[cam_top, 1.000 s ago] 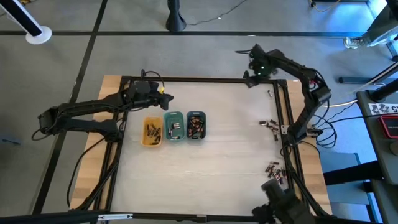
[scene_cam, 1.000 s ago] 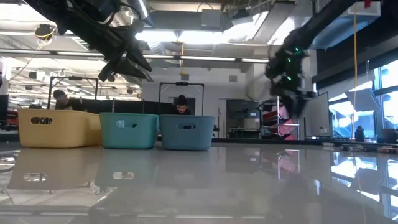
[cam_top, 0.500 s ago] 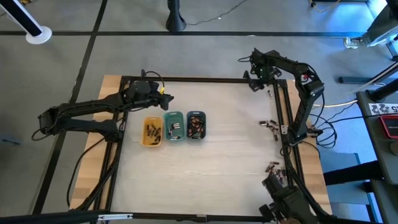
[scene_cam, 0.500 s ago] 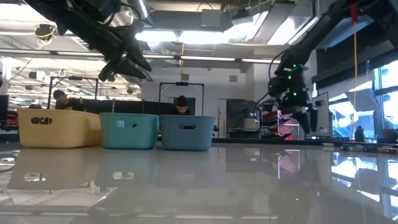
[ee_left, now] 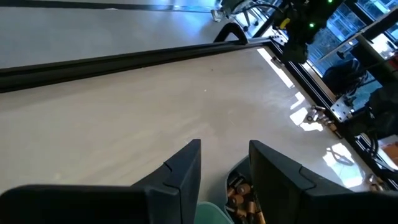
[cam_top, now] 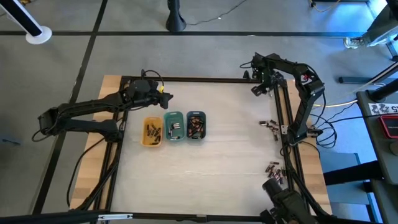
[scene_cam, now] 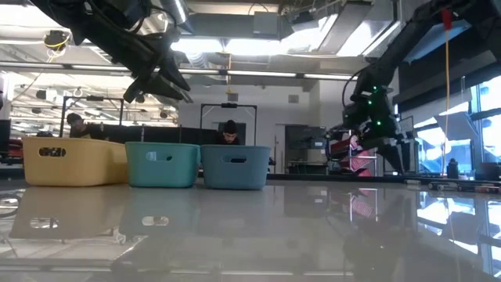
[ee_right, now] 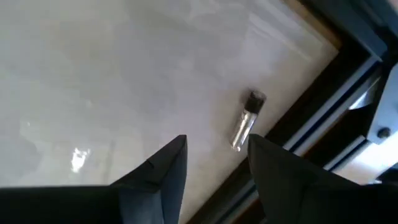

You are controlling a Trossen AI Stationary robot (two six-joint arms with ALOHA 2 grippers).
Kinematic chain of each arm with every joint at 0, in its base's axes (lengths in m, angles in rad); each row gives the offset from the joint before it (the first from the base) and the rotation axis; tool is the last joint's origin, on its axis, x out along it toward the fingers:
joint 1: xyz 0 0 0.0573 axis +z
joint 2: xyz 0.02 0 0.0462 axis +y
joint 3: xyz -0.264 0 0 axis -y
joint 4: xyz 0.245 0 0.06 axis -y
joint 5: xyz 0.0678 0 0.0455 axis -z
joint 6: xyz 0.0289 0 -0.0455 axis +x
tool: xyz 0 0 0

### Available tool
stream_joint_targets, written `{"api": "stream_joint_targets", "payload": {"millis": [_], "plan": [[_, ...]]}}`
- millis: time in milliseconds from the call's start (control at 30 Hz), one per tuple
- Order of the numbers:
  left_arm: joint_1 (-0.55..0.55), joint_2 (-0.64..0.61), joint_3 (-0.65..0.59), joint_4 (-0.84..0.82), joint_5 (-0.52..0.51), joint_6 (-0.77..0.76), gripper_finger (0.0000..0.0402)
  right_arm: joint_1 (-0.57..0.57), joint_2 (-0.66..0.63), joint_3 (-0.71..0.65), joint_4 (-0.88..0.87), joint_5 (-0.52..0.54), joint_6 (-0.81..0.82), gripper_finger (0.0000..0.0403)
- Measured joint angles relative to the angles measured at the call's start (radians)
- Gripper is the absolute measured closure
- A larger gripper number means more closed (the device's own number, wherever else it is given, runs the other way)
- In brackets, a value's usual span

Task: Sort batteries
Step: Put the large black battery into the blue bin

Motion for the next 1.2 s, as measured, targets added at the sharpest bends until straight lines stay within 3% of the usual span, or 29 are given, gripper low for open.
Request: {"api": "stream_joint_targets", "payload": {"millis": [433, 767, 1000, 1200], "plan": [[-0.006, 0.0, 0.0, 0.0, 0.042, -0.012, 0.0276, -0.022, 0.0, 0.008, 0.018, -0.01, 0.068, 0.0304], [0.008, 0.0, 0.0, 0.0, 0.042, -0.012, 0.0276, -0.012, 0.0, -0.006, 0.033, -0.052, 0.136, 0.0306], [0.009, 0.0, 0.0, 0.001, 0.042, 0.003, 0.0276, -0.009, 0.0, -0.006, 0.031, -0.251, 0.278, 0.0305], [0.009, 0.0, 0.0, 0.001, 0.042, 0.041, 0.0276, 0.004, 0.0, -0.006, -0.007, -0.172, 0.316, 0.0292]]}}
